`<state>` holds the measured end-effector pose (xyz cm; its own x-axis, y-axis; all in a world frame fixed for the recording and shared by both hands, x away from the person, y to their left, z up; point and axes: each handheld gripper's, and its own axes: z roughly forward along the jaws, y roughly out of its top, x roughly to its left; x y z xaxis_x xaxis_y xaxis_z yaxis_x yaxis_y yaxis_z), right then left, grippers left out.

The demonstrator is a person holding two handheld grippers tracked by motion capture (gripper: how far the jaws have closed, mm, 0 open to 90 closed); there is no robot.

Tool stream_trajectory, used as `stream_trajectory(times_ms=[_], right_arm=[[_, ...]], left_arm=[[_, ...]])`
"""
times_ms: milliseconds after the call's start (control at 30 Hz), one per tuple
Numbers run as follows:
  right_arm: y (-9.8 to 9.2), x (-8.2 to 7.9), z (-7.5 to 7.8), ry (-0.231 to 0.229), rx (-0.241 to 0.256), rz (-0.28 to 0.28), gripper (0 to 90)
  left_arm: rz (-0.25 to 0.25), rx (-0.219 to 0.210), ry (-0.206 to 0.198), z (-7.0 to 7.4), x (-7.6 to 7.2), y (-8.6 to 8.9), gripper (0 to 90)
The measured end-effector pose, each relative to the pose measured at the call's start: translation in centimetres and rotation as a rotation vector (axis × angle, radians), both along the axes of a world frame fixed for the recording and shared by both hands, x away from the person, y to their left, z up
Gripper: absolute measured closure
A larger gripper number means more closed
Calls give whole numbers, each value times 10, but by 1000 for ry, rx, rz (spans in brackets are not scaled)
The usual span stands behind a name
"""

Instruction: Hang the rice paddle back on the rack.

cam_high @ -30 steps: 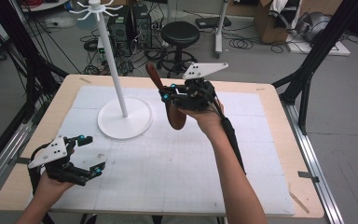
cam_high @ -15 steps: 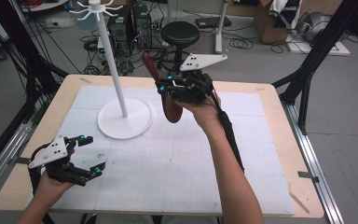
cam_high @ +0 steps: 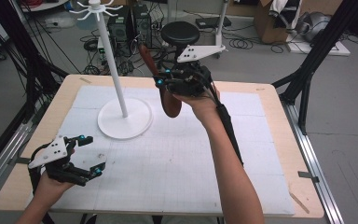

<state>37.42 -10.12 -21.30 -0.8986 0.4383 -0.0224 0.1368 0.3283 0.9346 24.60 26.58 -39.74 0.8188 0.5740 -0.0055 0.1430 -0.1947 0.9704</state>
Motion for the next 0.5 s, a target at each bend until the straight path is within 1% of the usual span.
stream_trajectory(times_ms=[167, 200, 333, 500], right_arm=[[3, 4, 6, -13, 7, 5, 784], [4, 4, 6, -5, 3, 4, 784], [6, 6, 9, -6, -2, 5, 784], [10, 10, 17, -10, -5, 9, 784]], left_arm=[[0, -1, -1, 0, 0, 0, 18], [1, -2, 0, 0, 0, 0, 17], [1, -1, 0, 0, 0, 0, 18], [1, -2, -1, 0, 0, -1, 17]])
